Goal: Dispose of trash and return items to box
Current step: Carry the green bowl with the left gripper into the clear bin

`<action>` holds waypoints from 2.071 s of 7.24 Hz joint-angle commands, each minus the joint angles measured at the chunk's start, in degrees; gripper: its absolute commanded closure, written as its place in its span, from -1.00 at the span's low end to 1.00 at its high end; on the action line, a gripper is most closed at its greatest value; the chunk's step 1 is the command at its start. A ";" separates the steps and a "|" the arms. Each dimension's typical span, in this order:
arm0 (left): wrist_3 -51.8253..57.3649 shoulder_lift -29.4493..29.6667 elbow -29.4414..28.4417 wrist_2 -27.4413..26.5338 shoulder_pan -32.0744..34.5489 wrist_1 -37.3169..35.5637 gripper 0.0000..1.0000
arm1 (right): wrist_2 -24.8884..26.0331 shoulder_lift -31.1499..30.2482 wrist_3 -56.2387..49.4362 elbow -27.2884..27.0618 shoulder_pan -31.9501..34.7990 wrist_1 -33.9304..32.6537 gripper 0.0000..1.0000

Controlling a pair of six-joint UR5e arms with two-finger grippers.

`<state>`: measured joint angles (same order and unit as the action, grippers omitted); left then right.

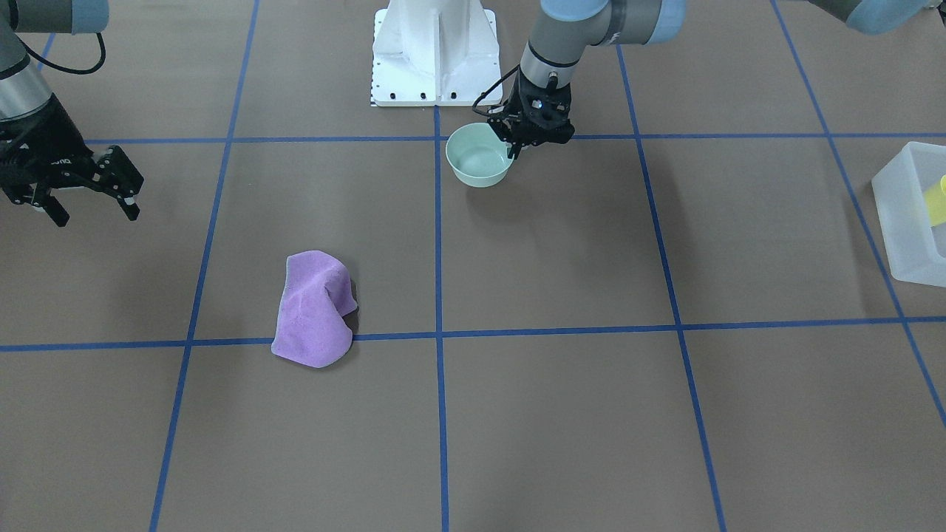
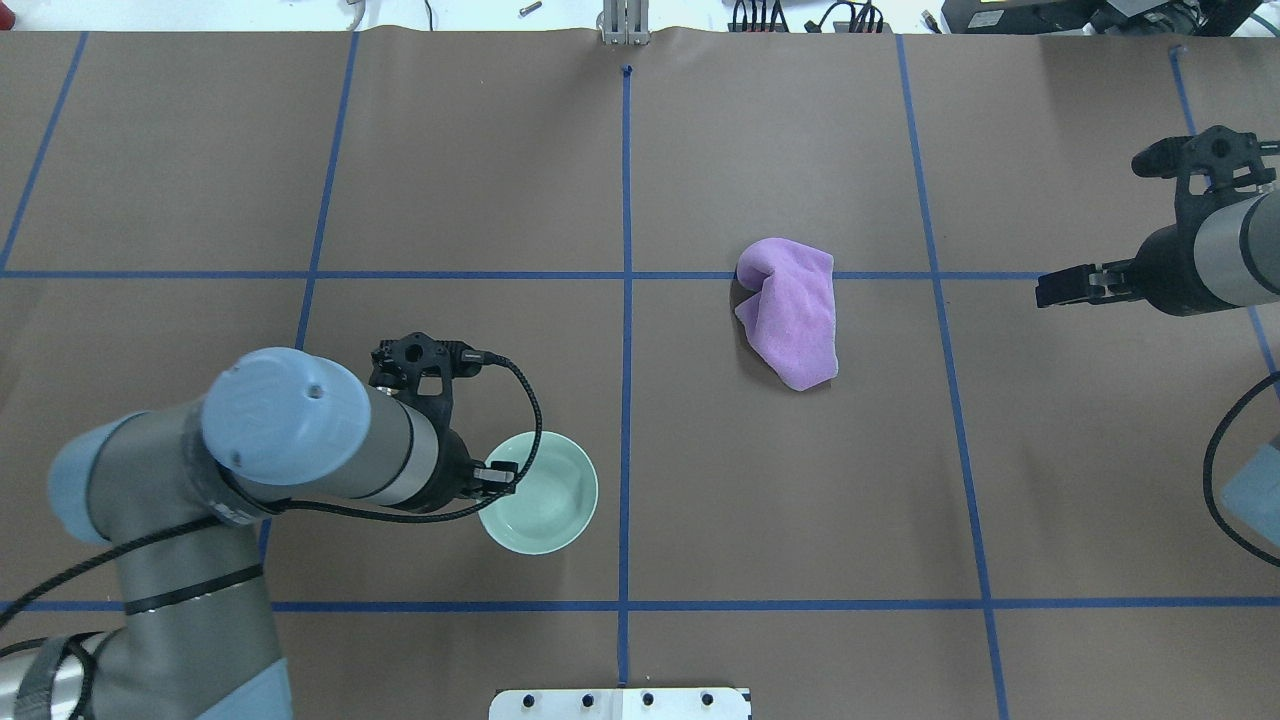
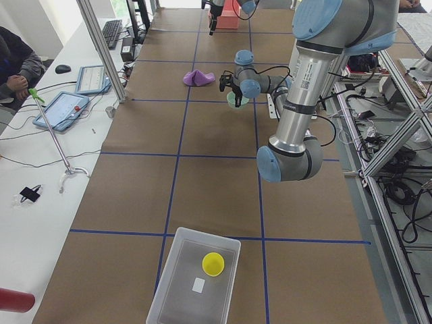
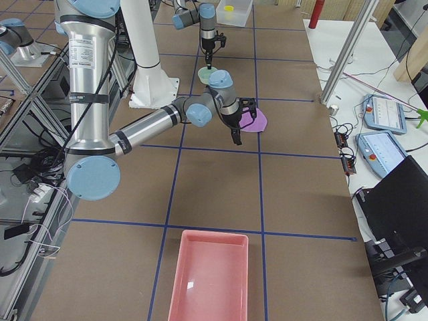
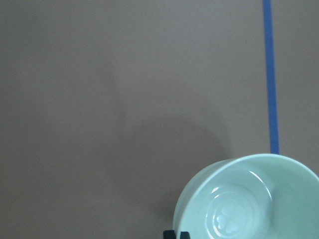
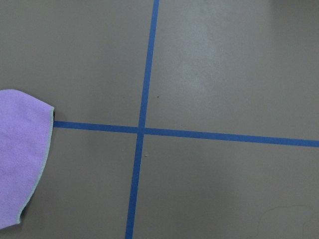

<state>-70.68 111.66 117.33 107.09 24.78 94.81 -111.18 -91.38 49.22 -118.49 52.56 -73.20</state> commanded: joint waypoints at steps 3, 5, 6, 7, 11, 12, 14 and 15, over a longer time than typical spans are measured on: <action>30.41 -15.29 7.48 14.50 24.97 -5.33 1.00 | 0.00 0.32 0.09 0.63 -0.09 0.16 -1.00; 55.34 -23.72 3.90 22.67 41.58 -5.42 1.00 | 0.09 0.32 0.09 0.63 -0.17 0.16 -1.00; 70.01 -25.16 -3.00 27.25 50.54 -5.34 1.00 | 0.09 0.32 0.09 0.63 -0.17 0.25 -1.00; 85.03 -24.04 -13.16 30.34 58.29 -5.25 1.00 | 0.09 0.32 0.00 0.71 -0.17 0.33 -1.00; 122.47 -4.29 -56.08 30.72 75.56 -4.19 1.00 | 0.09 0.41 0.09 0.71 -0.17 0.51 -1.00; 125.76 -4.34 -59.72 30.46 76.55 -2.89 1.00 | 0.09 1.02 0.09 0.71 -0.17 0.51 -1.00; 126.23 -6.19 -72.34 30.28 76.65 14.09 1.00 | 0.09 1.29 0.00 0.71 -0.26 0.34 -1.00; 126.14 -5.84 -78.16 30.11 76.56 19.40 1.00 | 0.09 2.16 0.00 1.24 -0.35 0.16 -1.00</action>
<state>55.28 105.73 46.85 137.38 101.29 106.33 -111.09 -89.97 49.23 -117.65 52.29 -72.88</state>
